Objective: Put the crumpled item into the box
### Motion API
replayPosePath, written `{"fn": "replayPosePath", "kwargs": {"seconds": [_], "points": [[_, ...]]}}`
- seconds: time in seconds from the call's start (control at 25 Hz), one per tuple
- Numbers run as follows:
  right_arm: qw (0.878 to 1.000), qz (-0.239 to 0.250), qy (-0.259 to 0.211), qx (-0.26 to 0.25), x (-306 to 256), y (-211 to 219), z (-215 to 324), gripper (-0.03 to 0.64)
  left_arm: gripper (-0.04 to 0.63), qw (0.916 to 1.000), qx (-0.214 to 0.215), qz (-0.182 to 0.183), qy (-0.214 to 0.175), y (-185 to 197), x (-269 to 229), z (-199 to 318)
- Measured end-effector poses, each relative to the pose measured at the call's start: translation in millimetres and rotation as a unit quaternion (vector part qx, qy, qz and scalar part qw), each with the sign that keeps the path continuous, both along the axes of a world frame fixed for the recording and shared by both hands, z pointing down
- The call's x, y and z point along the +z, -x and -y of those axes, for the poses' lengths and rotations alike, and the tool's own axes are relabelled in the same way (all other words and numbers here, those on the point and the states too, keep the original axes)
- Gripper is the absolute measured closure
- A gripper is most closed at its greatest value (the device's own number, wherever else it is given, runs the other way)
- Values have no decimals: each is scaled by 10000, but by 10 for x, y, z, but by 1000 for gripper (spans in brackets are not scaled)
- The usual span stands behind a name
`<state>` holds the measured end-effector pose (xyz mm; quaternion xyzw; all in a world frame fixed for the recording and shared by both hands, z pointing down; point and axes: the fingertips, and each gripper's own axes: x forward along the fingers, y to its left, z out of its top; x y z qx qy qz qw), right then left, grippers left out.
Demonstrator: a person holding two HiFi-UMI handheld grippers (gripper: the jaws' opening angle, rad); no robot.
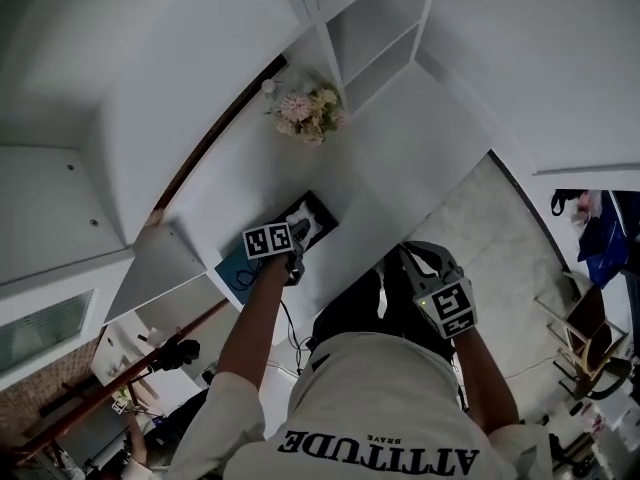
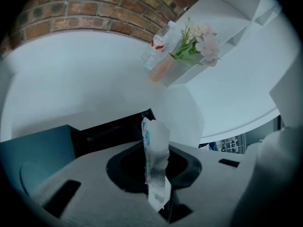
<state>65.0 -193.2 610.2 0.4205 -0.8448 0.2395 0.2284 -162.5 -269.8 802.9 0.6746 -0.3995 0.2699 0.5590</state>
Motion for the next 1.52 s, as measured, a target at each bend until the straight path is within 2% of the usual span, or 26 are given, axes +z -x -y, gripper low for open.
{"fn": "replayPosePath", "kwargs": {"seconds": [0.12, 0.28, 0.36, 0.4, 0.6, 0.76, 0.92, 1.24, 1.4, 1.52], "points": [[9999, -54, 35, 98, 9, -39, 1, 581, 522, 9995, -182, -203, 178, -71, 95, 53], [9998, -92, 42, 183, 37, -83, 10, 581, 520, 9992, -267, 5, 289, -17, 199, 111], [9997, -100, 38, 206, 52, -99, 16, 581, 424, 9989, -316, 55, 336, 1, 197, 121], [9997, -103, 53, 202, 55, -95, 18, 581, 398, 9988, -346, 55, 355, 7, 184, 114], [10000, -65, 46, 54, 35, 20, 84, 581, 331, 9977, -533, -27, 417, 72, 66, 22], [10000, -28, -35, -72, -15, 101, 122, 581, 315, 9975, -577, -64, 399, 160, -54, -80], [9998, -40, -75, -179, -29, 139, 120, 581, 314, 9972, -693, 4, 296, 317, -120, -123], [9992, -95, -207, -325, -118, 191, 75, 581, 314, 9972, -741, -119, -22, 444, -336, -259], [9984, -137, -333, -445, -200, 278, 61, 581, 314, 9969, -543, -327, -457, 416, -536, -305], [9977, -129, -432, -508, -270, 362, 36, 581, 316, 9936, -457, -533, -883, 419, -736, -349]]}}
